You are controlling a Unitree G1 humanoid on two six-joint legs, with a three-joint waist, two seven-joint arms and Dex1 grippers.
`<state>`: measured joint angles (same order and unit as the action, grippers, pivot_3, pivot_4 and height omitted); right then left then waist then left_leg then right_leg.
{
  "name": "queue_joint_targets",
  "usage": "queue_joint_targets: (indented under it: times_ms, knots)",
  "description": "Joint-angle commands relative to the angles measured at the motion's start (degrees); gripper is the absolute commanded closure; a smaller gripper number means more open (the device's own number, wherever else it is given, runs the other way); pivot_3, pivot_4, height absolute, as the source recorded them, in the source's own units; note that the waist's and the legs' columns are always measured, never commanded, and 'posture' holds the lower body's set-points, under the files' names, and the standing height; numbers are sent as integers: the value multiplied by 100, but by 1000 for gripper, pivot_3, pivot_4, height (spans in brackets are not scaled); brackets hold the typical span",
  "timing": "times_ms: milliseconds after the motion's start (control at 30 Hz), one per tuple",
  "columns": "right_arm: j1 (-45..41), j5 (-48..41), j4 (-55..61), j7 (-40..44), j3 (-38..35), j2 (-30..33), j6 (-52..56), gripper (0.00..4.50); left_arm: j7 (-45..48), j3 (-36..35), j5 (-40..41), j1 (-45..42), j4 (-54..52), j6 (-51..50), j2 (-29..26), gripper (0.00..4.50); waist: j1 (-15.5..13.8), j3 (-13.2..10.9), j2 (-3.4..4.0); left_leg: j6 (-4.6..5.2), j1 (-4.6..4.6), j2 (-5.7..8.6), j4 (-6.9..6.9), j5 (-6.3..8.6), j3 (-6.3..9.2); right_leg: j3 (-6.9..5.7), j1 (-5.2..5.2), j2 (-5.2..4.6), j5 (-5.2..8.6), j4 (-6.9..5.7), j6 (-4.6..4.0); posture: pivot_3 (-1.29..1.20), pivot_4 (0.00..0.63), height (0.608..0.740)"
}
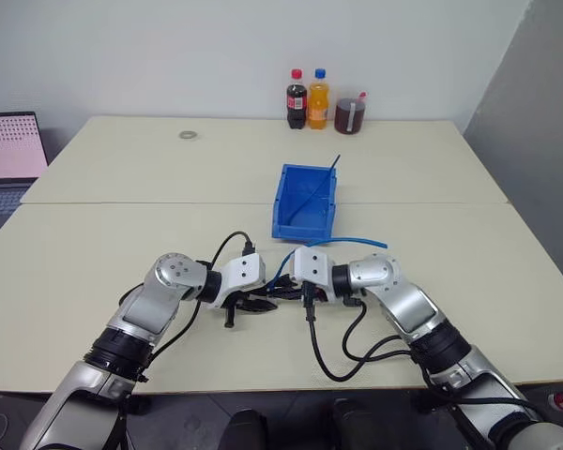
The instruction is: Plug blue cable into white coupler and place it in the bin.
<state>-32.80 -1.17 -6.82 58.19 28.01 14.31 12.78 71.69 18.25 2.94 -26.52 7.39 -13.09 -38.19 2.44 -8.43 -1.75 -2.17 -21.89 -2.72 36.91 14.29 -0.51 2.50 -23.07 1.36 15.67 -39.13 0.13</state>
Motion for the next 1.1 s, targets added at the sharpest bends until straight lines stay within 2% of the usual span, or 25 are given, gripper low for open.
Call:
queue_joint_targets:
  times_ms: [33,333,433,567,933,1100]
  knots:
    - [255,415,-523,263,767,-19,167,4391,51,135,-5,55,-192,11,81,3717,9,12,2,0,1,-1,0,0,0,0,0,1,0,0,-1,0,150,740]
    - [382,658,-712,312,913,-55,157,4392,5,103,-31,58,-165,17,134,3717,42,48,13,1,9,-1,-3,1,0,0,7,2,3,-1,-4,0,150,740]
    - [412,707,-763,307,953,-87,131,4392,-12,94,-38,72,-154,35,144,3717,52,51,16,2,30,-2,-5,1,1,-2,32,2,6,3,-8,0,150,740]
    - [414,741,-850,356,1008,-183,197,4392,-55,77,-45,88,-141,51,164,3717,61,53,16,17,109,-1,-30,12,4,6,97,-1,24,11,-23,0,150,740]
    - [253,1100,-1237,591,1317,-331,292,4392,-101,65,-66,131,-107,101,187,3717,84,98,53,17,123,-1,-61,12,5,6,97,0,30,12,-32,0,150,740]
    - [212,1227,-1326,567,1393,-434,314,4392,-124,49,-74,140,-101,112,193,3717,92,128,53,17,161,-2,-92,12,8,8,111,0,42,11,-50,0,150,740]
